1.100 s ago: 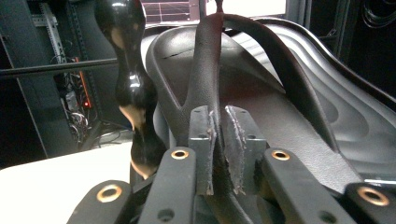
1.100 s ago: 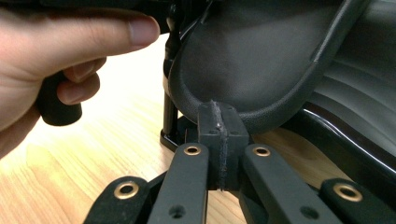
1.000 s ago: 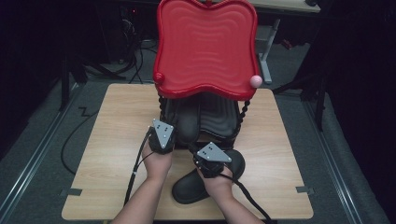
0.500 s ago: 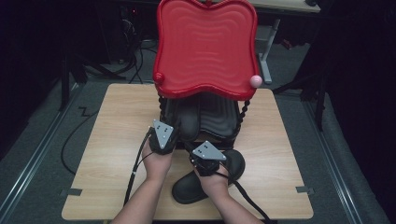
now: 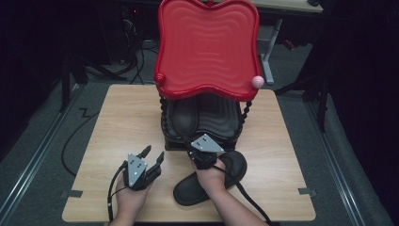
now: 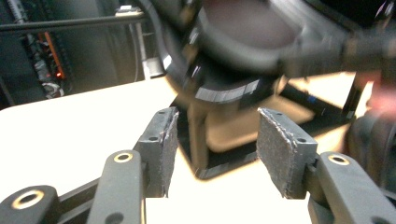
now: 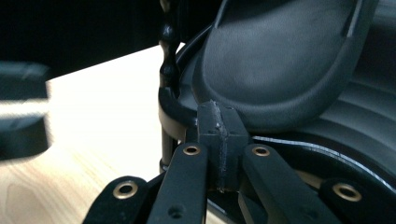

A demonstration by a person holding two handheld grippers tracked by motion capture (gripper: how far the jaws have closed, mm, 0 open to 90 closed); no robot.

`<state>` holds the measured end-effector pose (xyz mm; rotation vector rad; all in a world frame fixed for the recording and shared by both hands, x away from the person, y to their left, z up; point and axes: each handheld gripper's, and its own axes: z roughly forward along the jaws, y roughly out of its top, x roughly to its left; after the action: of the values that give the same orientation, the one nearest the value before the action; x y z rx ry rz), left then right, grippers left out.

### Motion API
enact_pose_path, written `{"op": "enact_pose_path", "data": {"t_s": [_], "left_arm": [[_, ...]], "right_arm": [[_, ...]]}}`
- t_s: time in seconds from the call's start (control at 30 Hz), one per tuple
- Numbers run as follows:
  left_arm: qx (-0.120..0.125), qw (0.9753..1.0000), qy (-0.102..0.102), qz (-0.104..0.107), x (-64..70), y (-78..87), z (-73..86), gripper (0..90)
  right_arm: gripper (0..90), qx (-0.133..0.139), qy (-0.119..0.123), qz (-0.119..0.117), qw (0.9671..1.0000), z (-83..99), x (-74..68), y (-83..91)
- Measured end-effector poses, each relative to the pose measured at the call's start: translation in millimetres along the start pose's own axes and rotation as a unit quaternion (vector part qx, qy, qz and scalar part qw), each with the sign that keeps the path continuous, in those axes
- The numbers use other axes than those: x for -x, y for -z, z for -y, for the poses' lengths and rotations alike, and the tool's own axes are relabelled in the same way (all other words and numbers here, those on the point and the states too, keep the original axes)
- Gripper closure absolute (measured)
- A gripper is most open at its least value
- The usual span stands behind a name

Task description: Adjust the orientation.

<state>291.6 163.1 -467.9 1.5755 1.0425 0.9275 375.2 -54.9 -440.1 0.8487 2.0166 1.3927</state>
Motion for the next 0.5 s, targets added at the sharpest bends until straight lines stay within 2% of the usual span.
{"op": "enact_pose_path", "data": {"t_s": [0.07, 0.17, 0.27, 0.33, 0.5], "left_arm": [[-0.013, 0.9999, 0.004, 0.001, -6.0, 0.6, 5.0, 47.7], [-0.016, 0.9998, 0.013, 0.000, -8.6, 0.4, 8.3, 47.5], [-0.019, 0.9998, -0.001, 0.005, -5.0, -2.2, 10.6, 47.5], [-0.020, 0.9998, 0.001, 0.009, -4.1, -3.4, 11.7, 47.5], [-0.016, 0.9998, 0.004, 0.008, -4.9, -2.9, 11.6, 47.5]], "right_arm": [[89.8, 0.003, -0.001, 0.003, 1.0000, -3.2, 0.7, -3.0], [89.8, 0.005, -0.005, 0.008, 0.9999, -10.3, 3.1, -5.9], [89.8, 0.009, -0.004, 0.015, 0.9998, -17.9, 6.8, -8.7], [89.8, 0.004, 0.001, 0.021, 0.9998, -20.3, 9.7, -12.0], [89.8, -0.003, -0.005, 0.037, 0.9993, -20.7, 19.1, -23.6]]}}
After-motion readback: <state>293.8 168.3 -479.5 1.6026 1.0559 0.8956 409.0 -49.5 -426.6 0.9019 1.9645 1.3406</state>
